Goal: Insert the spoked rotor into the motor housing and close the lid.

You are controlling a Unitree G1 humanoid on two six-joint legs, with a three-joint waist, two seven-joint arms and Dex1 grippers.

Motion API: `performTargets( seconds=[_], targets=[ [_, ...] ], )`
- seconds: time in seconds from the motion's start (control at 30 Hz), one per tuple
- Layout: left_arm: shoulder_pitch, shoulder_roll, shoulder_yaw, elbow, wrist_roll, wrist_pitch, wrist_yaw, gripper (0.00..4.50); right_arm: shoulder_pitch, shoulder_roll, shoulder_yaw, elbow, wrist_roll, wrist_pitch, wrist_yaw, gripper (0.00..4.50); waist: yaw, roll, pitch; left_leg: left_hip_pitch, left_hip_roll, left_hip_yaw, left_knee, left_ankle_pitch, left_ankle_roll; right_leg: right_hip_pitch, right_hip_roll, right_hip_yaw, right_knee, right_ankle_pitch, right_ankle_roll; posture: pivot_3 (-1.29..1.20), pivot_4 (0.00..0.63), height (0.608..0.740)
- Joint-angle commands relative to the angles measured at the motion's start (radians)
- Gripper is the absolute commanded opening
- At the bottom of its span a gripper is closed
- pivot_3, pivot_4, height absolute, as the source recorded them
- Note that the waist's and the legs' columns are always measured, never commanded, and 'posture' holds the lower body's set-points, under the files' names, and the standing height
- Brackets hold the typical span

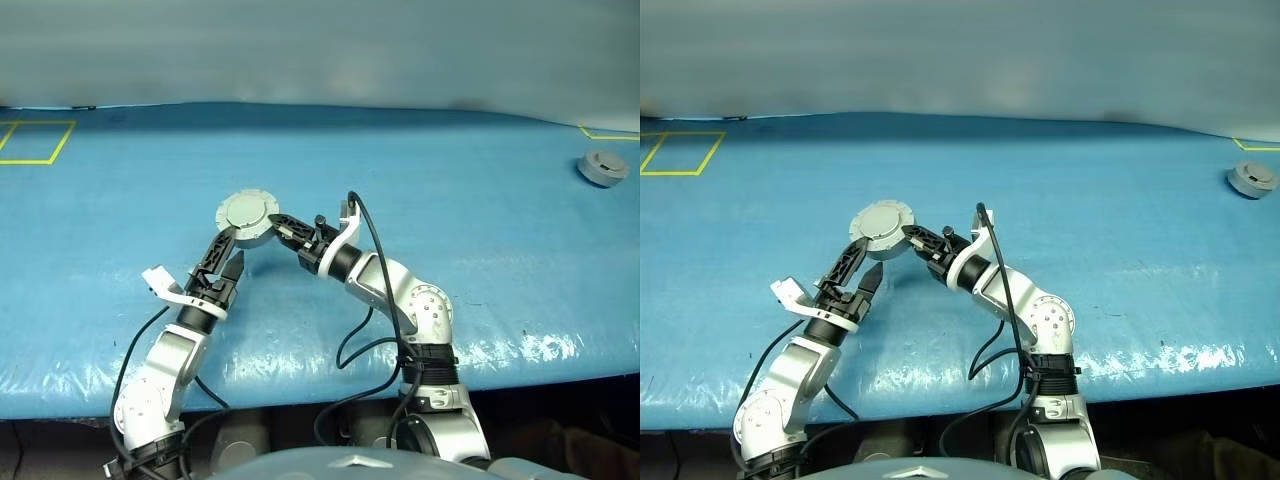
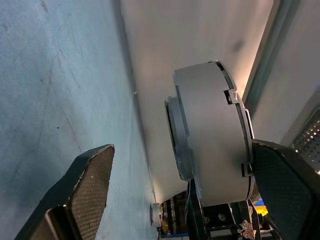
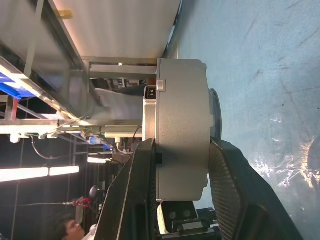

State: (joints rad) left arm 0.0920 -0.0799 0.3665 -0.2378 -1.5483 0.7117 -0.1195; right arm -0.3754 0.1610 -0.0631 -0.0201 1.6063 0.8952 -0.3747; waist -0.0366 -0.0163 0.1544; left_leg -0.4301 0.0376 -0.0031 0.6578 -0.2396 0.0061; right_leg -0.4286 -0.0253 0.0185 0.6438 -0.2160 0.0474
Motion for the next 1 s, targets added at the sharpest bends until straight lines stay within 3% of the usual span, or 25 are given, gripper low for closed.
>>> performTargets(
  seconds=[0.03,0.57,1.0],
  targets=[
    [0.016,-0.054,-0.055,-0.017,-0.041,-0.007,-0.031,4.5,0.107,0.098,0.071,-0.064,0.055,0.0,0.012,1.15,0.0,0.0,0.0,0.0,0.0,0.0,0.0,0.0,0.0,0.0,0.0,0.0,0.0,0.0,0.0,0.0,0.15,0.74],
    [0.073,-0.012,-0.094,-0.076,-0.115,-0.055,-0.1,4.5,0.105,0.057,0.082,-0.035,0.056,-0.024,0.026,1.15,0.0,0.0,0.0,0.0,0.0,0.0,0.003,0.0,0.0,0.001,0.0,0.001,0.001,0.001,0.0,0.0,0.15,0.74],
    [-0.08,-0.011,-0.12,0.044,-0.089,-0.111,-0.012,4.5,0.119,0.057,0.106,-0.044,0.069,-0.013,0.03,1.15,0.0,0.0,0.0,0.0,0.0,0.0,0.005,0.0,0.0,0.002,0.001,0.001,0.001,0.002,0.001,0.0,0.15,0.74]
  ],
)
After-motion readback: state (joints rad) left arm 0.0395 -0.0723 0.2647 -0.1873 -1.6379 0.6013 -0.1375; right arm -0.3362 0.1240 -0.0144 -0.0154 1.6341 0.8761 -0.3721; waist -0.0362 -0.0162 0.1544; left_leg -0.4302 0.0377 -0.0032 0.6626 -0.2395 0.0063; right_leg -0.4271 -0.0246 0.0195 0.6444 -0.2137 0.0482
